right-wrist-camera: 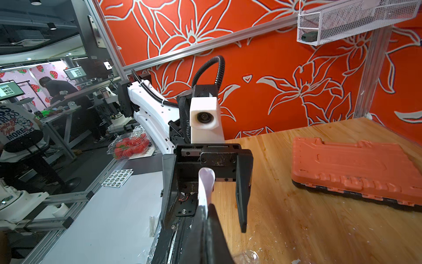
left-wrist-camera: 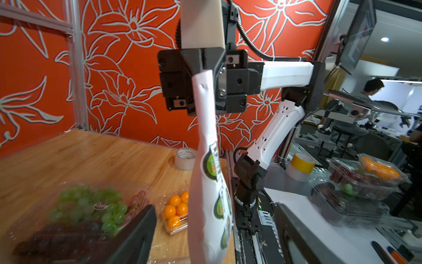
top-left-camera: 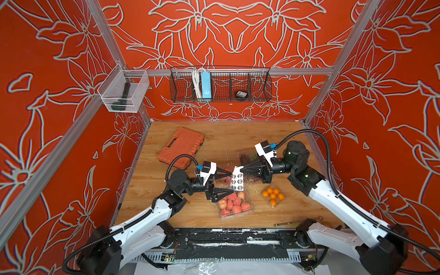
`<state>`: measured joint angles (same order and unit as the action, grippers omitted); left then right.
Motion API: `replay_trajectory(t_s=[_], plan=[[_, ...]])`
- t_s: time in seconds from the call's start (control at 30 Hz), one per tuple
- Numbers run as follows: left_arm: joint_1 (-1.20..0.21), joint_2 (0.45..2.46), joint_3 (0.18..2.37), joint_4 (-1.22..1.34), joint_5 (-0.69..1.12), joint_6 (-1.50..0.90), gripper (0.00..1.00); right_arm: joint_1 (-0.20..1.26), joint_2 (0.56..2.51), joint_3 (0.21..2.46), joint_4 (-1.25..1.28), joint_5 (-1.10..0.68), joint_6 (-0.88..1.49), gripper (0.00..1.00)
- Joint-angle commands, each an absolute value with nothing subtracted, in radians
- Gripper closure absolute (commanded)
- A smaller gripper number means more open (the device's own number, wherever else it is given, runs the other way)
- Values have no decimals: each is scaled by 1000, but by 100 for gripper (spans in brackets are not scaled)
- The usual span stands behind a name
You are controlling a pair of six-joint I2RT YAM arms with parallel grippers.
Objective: Label fruit boxes
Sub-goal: Adjust the label sticker.
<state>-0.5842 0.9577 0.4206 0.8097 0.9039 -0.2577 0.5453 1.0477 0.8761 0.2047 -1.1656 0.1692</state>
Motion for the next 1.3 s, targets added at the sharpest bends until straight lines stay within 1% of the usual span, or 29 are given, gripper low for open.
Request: replay_trajectory(t_s=[0.0,0.03,0.23,0.3,0.37,0.53,0.67,0.7,0.73,0.77,0.83,0.87,0.9,0.93,0.97,1.0,1.1,1.17,1.27], plan=[[-589,971,438,885,966,-275,38,547,1044,856,276,-1201,191,100],[-590,968,434,881,954,-272,39,547,1045,853,281,-1196,193,100],[-621,974,451,847,900,-256,40,558,1069,853,326,-1191,224,100],[-635,980,465,830,878,-253,43,574,1072,856,320,-1180,216,100],[-637,980,466,832,870,-252,51,586,1073,864,285,-1174,190,100],[-637,979,458,819,776,-254,80,596,1085,866,281,-1146,187,100],[-637,980,462,795,761,-247,89,600,1096,871,275,-1129,187,100],[-637,978,462,788,750,-244,94,600,1096,871,271,-1121,182,99],[-637,976,465,773,737,-242,97,600,1094,870,264,-1111,180,95],[-637,975,467,762,726,-240,98,600,1094,871,256,-1103,177,88],[-637,968,468,752,709,-243,98,599,1087,864,241,-1078,174,82],[-637,966,465,754,708,-245,98,600,1085,859,240,-1069,175,76],[-637,962,465,753,701,-250,98,599,1081,853,226,-1056,173,68],[-637,957,465,745,686,-251,98,598,1075,848,210,-1040,167,57],[-637,954,467,736,675,-248,98,598,1067,840,200,-1026,167,52],[-637,950,468,725,664,-244,98,599,1059,832,196,-1012,169,51],[-637,941,467,714,639,-237,98,600,1045,816,200,-1011,182,53],[-637,940,468,713,638,-238,97,603,1046,808,218,-1015,189,58],[-637,948,478,697,635,-234,96,623,1066,821,247,-1034,198,74]])
